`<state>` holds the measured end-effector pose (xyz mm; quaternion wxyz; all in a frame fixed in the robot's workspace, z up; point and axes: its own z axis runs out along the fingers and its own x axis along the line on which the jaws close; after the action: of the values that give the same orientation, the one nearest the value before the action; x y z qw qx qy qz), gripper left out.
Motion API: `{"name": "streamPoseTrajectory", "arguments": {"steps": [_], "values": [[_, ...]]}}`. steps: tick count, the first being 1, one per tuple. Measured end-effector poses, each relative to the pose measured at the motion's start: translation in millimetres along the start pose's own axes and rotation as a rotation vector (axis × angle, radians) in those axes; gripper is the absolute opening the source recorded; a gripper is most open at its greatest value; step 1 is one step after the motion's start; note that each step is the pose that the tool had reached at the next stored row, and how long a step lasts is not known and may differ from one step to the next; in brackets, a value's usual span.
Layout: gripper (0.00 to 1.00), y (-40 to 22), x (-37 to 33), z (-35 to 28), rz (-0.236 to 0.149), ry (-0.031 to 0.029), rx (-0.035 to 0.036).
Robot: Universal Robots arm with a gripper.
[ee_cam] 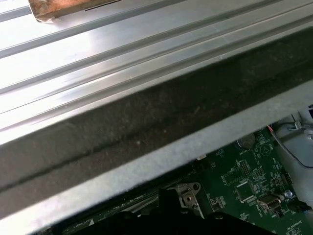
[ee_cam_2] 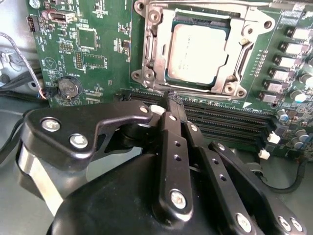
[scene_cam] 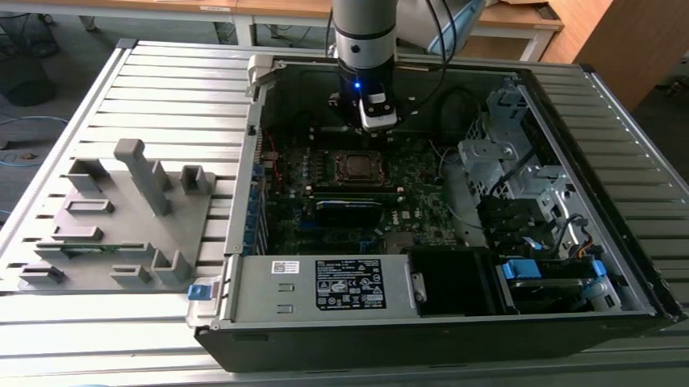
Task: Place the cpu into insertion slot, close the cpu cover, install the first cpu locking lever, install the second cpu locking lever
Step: 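Install the first cpu locking lever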
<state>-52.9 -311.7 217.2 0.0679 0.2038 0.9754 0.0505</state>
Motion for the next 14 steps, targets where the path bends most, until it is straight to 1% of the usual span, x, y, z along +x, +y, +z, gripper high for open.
{"name": "streamPoseTrajectory", "arguments": {"steps": [5,14], "values": [[0.11,-2.9,-1.3,-0.2,-0.016,-0.0001,0.0028],[0.11,-7.6,-3.4,-0.5,-0.049,-0.0021,0.0134]]}}
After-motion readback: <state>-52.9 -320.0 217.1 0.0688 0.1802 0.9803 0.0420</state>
